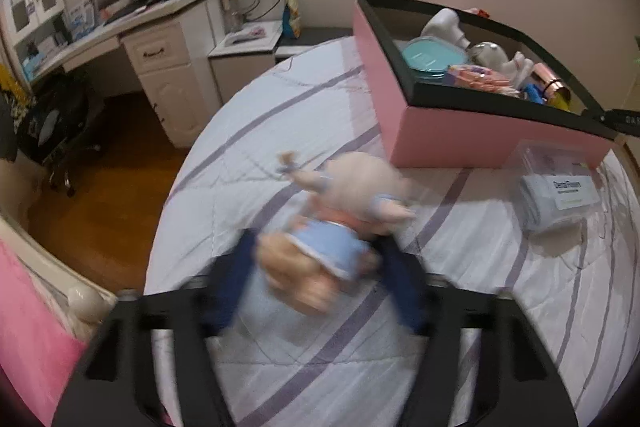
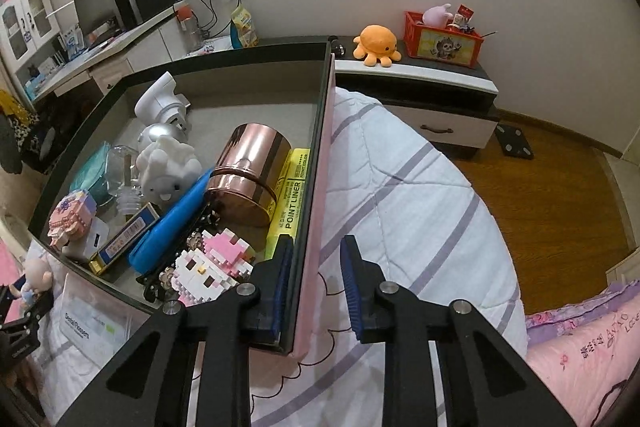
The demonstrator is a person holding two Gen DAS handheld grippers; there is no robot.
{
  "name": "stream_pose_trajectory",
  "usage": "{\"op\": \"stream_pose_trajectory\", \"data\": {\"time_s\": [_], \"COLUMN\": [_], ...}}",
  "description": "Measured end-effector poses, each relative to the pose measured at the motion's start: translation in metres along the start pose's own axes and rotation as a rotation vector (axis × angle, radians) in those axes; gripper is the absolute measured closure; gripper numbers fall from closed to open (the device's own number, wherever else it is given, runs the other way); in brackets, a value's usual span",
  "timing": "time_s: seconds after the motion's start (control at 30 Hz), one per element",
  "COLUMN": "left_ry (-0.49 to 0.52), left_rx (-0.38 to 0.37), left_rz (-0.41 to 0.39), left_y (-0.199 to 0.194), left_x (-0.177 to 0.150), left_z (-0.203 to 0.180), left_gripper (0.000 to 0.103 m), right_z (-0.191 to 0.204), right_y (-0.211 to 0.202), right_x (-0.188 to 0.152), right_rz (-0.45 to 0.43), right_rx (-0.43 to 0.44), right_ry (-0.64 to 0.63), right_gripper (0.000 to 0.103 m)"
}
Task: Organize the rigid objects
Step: 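Lift the baby doll with the left gripper and carry it toward the pink box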
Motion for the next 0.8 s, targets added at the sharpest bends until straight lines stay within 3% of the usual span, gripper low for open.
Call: {"op": "stream_pose_trajectory", "data": {"time_s": [0.27, 0.57, 0.67, 0.8], "left_ry": [-0.017, 0.038, 0.029, 0.026], "left_rx": [-0.015, -0.049, -0.084, -0.098], "left_rz": [-0.040, 0.026, 0.035, 0.036], "left_y": [-0.014, -0.015, -0.014, -0.005], "left_x": [0.000, -0.010, -0.005, 0.001], "left_z": [0.000, -0.015, -0.016, -0.015], "left_gripper": [0.050, 0.049, 0.038, 0.037], "right_z": [0.001, -0.001, -0.001, -0.002], "right_y": [0.001, 0.003, 0.003, 0.003], "right_x": [0.002, 0.003, 0.003, 0.002], "right_rz": [0.008, 0.011, 0.012, 0.015], "right_rx": [0.003, 0.012, 0.013, 0.012], "right_ry": [0.002, 0.006, 0.006, 0.006], "right_gripper": [0.078, 0.078, 0.078, 0.078]}}
Point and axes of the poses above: each gripper's, at about its wrist camera, not at the fingertips, and y roughly the way its jaws point, z to its left, x to its top, the point moved 1 cm from there along y, roughly the way its jaws point, and after that the axes turned 6 degrees about -z, right-handed, at the moved point
